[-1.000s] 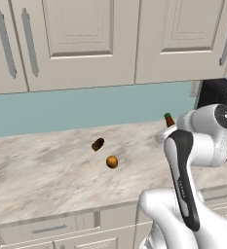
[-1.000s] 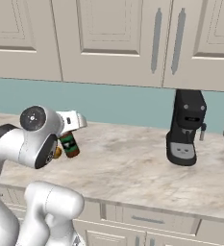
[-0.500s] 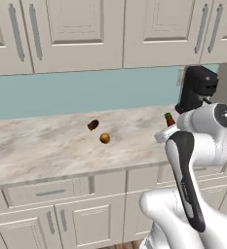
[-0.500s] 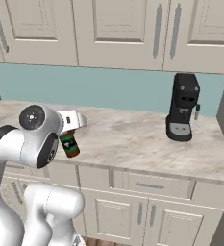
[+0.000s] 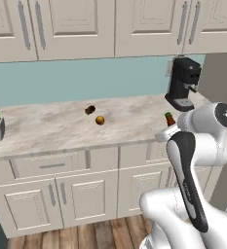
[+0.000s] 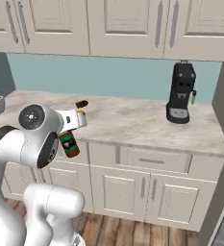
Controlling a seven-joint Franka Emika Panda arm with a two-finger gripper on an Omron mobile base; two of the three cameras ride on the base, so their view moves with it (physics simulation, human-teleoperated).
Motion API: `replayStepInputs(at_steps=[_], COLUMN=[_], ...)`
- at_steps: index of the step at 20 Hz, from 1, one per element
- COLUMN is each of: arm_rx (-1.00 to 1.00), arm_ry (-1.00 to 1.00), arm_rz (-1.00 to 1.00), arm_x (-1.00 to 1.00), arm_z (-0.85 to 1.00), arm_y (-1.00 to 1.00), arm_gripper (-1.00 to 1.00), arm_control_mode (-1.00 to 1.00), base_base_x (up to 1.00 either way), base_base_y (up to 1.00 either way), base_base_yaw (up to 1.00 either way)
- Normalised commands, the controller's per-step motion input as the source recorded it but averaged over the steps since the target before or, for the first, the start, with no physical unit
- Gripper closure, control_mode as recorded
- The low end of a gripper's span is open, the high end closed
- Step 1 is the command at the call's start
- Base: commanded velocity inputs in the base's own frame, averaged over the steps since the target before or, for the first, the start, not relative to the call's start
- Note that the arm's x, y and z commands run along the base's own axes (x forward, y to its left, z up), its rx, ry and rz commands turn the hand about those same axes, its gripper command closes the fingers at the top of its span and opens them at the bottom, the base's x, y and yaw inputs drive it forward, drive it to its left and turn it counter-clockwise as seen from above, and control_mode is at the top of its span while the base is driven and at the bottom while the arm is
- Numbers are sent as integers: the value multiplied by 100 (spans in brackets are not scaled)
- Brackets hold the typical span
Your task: Place the beer on the top shelf of the fridge to keep it out of children's reach, and place the mango and sweet potato on lower shelves for easy access.
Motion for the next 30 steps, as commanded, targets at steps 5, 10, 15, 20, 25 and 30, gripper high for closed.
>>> replayStepInputs(at_steps=[5,10,15,20,25,30], arm_rx=[0,0,0,0,0,0], arm_ry=[0,0,0,0,0,0], arm_rz=[0,0,0,0,0,0], arm_x=[0,0,0,0,0,0], arm_z=[0,0,0,0,0,0], arm_y=[0,0,0,0,0,0], arm_gripper=[100,100,100,100,100,100], arm_control_mode=[100,100,100,100,100,100], base_base_x=[-36,-6,-6,-33,-34,-1], base_base_y=[-34,-56,-58,-53,-61,-73], base_base_yaw=[-10,-30,-38,-40,-45,-53])
